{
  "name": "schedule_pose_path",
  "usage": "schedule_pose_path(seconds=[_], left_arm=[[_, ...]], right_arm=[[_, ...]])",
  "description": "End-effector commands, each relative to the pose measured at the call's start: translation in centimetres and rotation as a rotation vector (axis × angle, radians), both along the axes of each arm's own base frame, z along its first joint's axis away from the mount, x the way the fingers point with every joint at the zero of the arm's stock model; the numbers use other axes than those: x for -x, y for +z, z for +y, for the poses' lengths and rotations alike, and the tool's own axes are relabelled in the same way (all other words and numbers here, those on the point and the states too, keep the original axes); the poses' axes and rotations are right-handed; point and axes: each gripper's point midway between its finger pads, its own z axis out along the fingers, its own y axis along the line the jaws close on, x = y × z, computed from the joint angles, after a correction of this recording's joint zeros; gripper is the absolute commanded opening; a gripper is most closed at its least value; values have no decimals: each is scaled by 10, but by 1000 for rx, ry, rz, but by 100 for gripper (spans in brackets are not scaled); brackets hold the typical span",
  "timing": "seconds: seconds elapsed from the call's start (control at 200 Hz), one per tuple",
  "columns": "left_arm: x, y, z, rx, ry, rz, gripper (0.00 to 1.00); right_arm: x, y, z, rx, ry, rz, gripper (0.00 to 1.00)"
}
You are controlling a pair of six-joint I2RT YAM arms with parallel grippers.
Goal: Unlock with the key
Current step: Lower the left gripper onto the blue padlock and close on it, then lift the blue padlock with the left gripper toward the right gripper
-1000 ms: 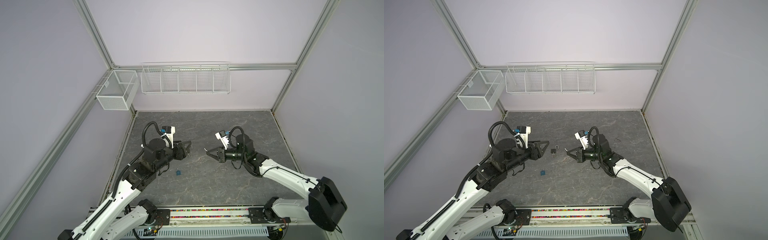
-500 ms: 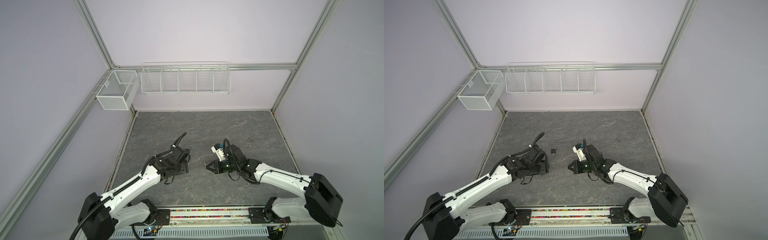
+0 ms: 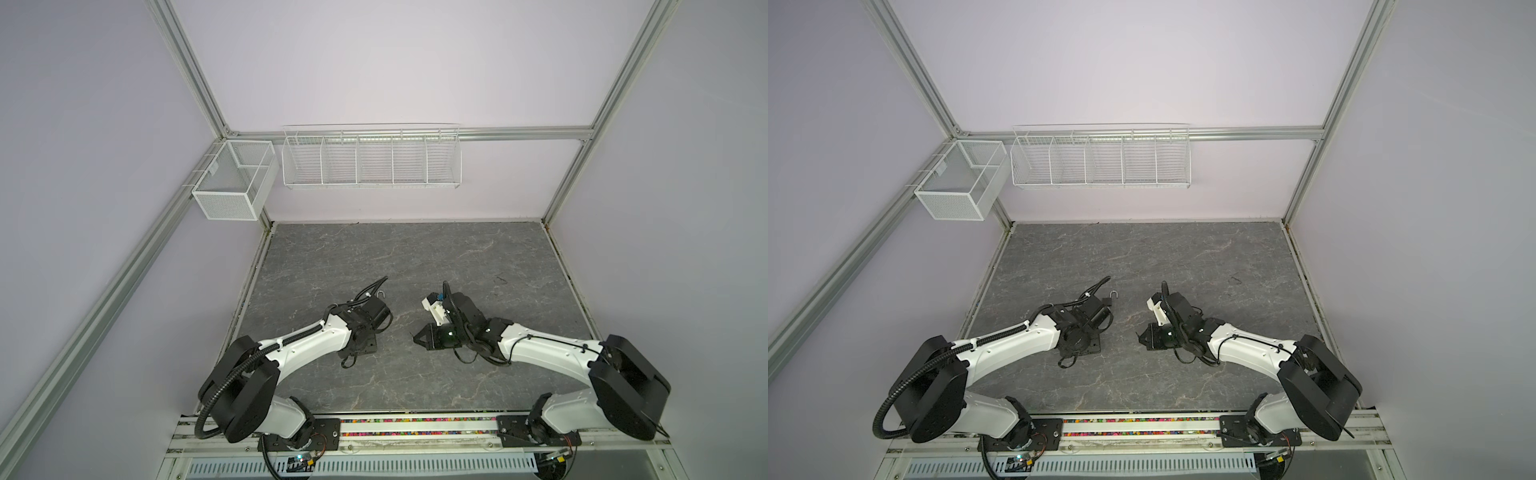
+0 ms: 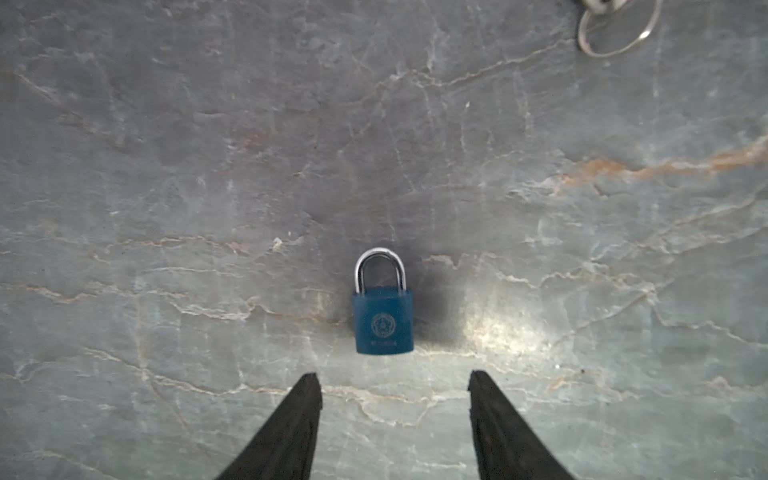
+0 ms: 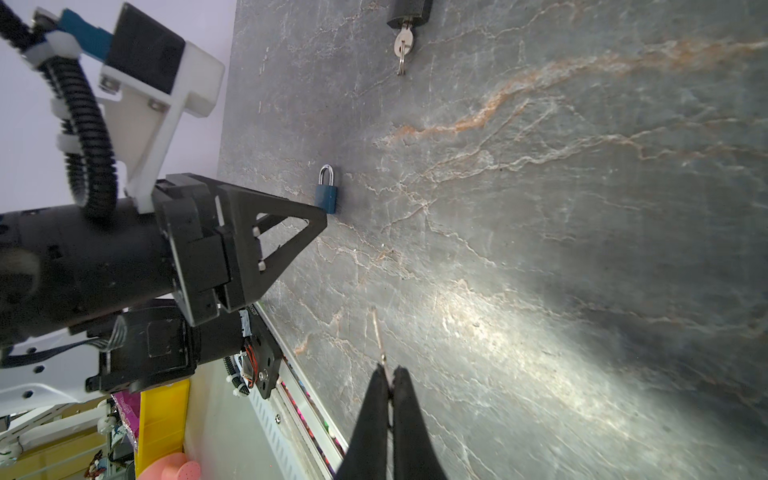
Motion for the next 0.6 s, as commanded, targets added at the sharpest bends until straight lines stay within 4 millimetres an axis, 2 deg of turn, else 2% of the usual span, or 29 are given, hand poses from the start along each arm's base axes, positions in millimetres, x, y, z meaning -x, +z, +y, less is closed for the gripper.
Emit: schedule_pose_path(seconds=[0.0, 0.105, 0.37, 0.595], left_arm=[[-3, -7, 11, -14, 65, -6, 55], [-8, -14, 7, 50, 84, 12, 52], [-15, -19, 4, 29, 64, 18, 47], [-18, -23, 5, 0, 58, 25, 38]], right_arm=[[1, -3, -4, 16, -12, 6, 6], [1, -2, -4, 20, -6, -3, 6], [-1, 3, -8, 40, -1, -34, 6], [-1, 2, -8, 40, 4, -31, 6]])
